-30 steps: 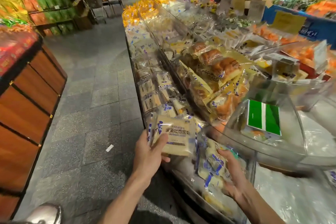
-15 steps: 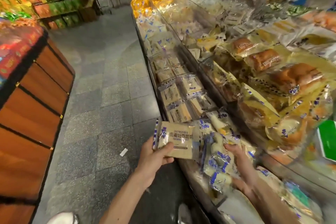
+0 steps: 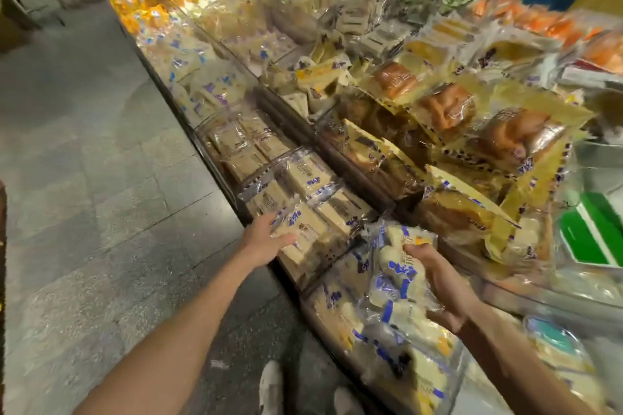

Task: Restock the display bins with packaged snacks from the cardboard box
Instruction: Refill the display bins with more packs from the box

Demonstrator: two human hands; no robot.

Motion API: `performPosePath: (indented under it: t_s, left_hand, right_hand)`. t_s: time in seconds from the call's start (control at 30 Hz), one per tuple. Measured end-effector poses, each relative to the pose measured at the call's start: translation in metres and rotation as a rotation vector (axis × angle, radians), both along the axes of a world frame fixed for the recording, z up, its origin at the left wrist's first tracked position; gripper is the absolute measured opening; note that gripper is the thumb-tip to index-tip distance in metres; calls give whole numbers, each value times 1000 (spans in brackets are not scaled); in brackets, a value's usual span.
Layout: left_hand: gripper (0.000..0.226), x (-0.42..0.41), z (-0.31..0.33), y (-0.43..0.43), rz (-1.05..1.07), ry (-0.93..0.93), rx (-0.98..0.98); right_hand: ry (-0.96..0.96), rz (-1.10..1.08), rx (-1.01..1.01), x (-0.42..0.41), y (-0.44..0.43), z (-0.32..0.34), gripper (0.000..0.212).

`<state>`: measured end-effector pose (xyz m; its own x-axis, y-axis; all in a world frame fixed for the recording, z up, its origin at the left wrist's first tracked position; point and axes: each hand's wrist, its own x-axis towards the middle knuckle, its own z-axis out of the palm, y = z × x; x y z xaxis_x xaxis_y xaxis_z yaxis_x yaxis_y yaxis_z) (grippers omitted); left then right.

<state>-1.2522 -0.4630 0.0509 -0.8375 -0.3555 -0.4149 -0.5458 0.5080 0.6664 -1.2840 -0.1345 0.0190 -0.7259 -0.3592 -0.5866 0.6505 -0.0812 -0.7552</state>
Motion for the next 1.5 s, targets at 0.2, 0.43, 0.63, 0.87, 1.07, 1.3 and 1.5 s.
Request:
performPosePath:
  t_s: [0.2, 0.43, 0.63, 0.87, 1.07, 1.3, 1.5]
  left_hand:
    - [59, -36, -44, -29, -452, -182, -382]
    - [71, -32, -72, -44, -477, -19, -479]
    - [68, -26, -44, -36, -506, 249, -300]
    - [76, 18, 31, -1, -613, -189, 520]
    - [43, 24, 17, -6, -722, -132, 445]
    - [31, 25, 12, 16, -594, -332, 810]
    - [57, 33, 10, 70, -881, -187, 584]
  right_hand:
    - [61, -75, 203, 33, -55, 66, 50]
    - [29, -193, 156, 61, -97, 79, 47]
    - [-10, -368, 101, 75, -125, 77, 31]
    - [22, -480, 22, 94, -166, 53, 61]
    - [93, -539, 7, 115, -168, 39, 58]
    - [57, -683, -36, 145, -143, 38, 43]
    - [60, -804, -10, 179, -96, 30, 43]
